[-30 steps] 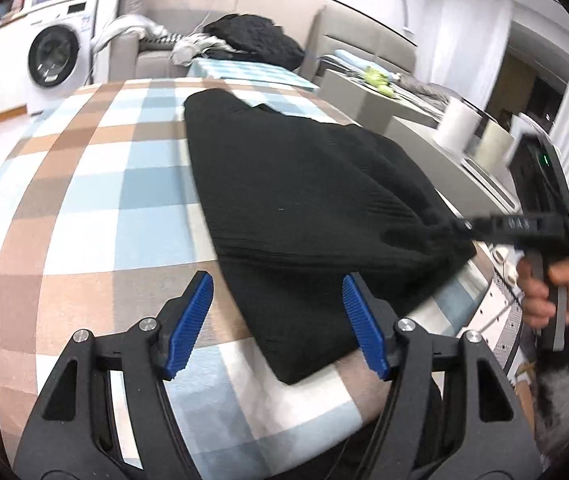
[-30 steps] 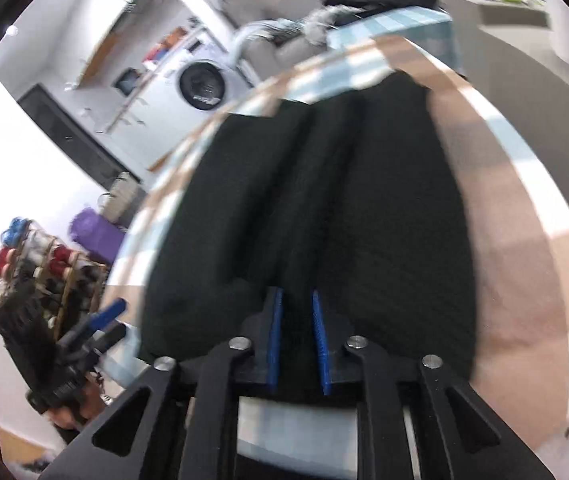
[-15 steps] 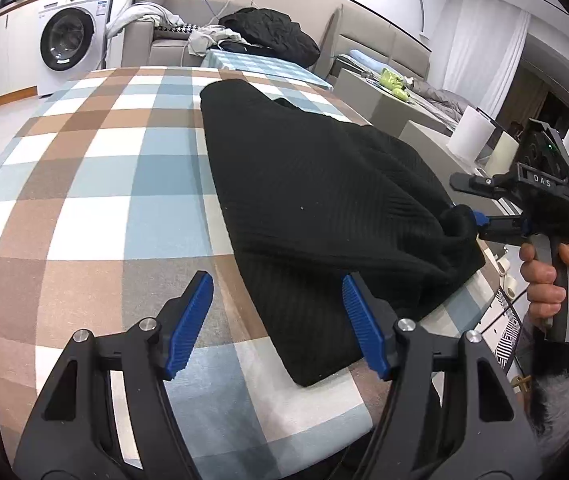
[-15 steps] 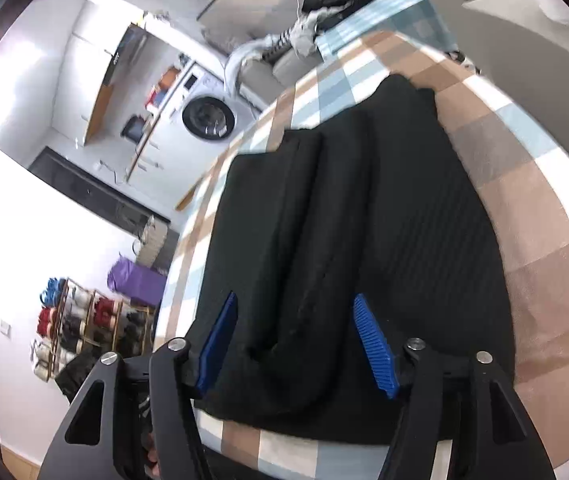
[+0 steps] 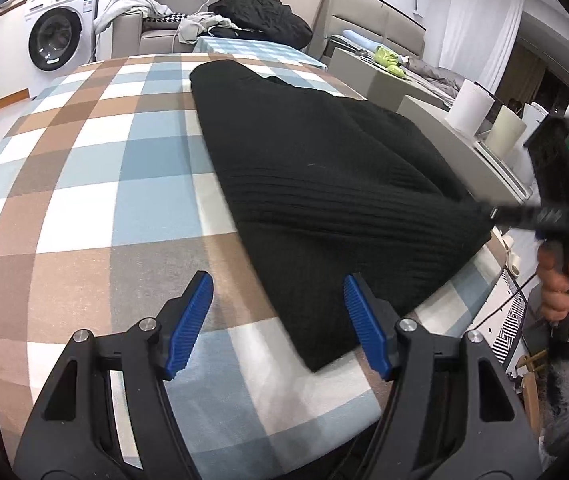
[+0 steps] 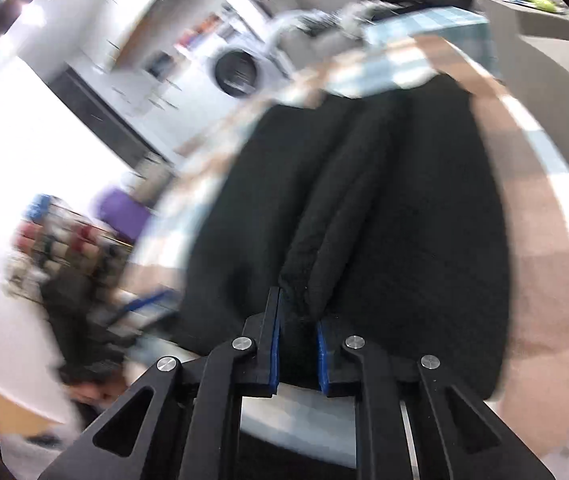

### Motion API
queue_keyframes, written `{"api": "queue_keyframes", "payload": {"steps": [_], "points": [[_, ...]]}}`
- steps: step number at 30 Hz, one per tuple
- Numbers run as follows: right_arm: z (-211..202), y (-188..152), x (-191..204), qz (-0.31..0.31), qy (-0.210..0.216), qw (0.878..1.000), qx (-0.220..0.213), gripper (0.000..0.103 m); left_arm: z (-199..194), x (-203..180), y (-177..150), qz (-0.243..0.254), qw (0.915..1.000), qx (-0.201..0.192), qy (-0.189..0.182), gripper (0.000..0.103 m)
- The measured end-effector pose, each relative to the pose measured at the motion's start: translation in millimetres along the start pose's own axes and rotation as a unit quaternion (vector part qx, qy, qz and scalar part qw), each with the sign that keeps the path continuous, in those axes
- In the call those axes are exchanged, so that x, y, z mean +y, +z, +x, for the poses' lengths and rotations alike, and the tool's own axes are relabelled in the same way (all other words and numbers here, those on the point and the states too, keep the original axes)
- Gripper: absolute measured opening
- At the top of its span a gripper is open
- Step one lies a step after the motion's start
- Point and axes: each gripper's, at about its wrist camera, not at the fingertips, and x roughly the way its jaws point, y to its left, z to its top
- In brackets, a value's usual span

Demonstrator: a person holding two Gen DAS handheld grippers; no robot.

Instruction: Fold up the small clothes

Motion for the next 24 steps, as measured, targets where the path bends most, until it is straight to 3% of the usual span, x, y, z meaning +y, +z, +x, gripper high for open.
{"api": "queue_keyframes", "payload": {"steps": [2, 4, 7, 9, 10, 13, 19, 21, 22, 24], "points": [[4.7, -5.2, -4.4, 0.005, -0.016, 1.000, 0.014, 0.015, -2.4, 4.4, 1.6, -0.011, 0.9999, -0.004, 0.000, 0.065], [1.4, -7.3, -3.6, 0.006, -0.009, 1.000, 0.013, 0.024, -4.0, 7.4, 4.6, -0.024, 0.9996, -0.007, -0.010, 0.065], [-6.6, -2.0, -7.9, 0.026, 0.016, 0.999, -0.008, 0.042, -1.2, 2.9, 12.7, -0.025, 0.9994, -0.008, -0.020, 0.065], [-10.2, 4.0, -13.7, 0.048, 0.031, 0.998, -0.030, 0.042, 3.8, -6.4, 18.9, -0.015, 0.9995, -0.011, -0.025, 0.065], [-10.3, 5.4, -18.0, 0.056, 0.035, 0.997, -0.033, 0.041, 6.7, -10.8, 20.3, -0.008, 0.9996, -0.009, -0.027, 0.065], [2.2, 3.9, -16.6, 0.038, 0.009, 0.999, -0.008, 0.011, 17.6, -27.4, 18.2, 0.024, 0.9994, 0.008, -0.025, 0.065], [-1.8, -6.3, -14.2, -0.018, -0.052, 0.999, 0.003, 0.011, 20.9, -38.9, 2.3, 0.073, 0.9972, 0.020, 0.002, 0.065], [-12.5, -1.9, -9.4, -0.028, -0.054, 0.998, -0.018, 0.023, 18.7, -36.4, 2.5, 0.067, 0.9975, 0.021, -0.002, 0.065], [-15.2, -0.7, -3.7, -0.029, -0.052, 0.998, -0.032, 0.035, 17.7, -34.9, 2.8, 0.063, 0.9978, 0.021, -0.005, 0.065], [-22.3, 11.4, 3.8, -0.034, -0.038, 0.997, -0.057, 0.038, 15.4, -30.7, 4.7, 0.051, 0.9985, 0.018, -0.011, 0.065]]}}
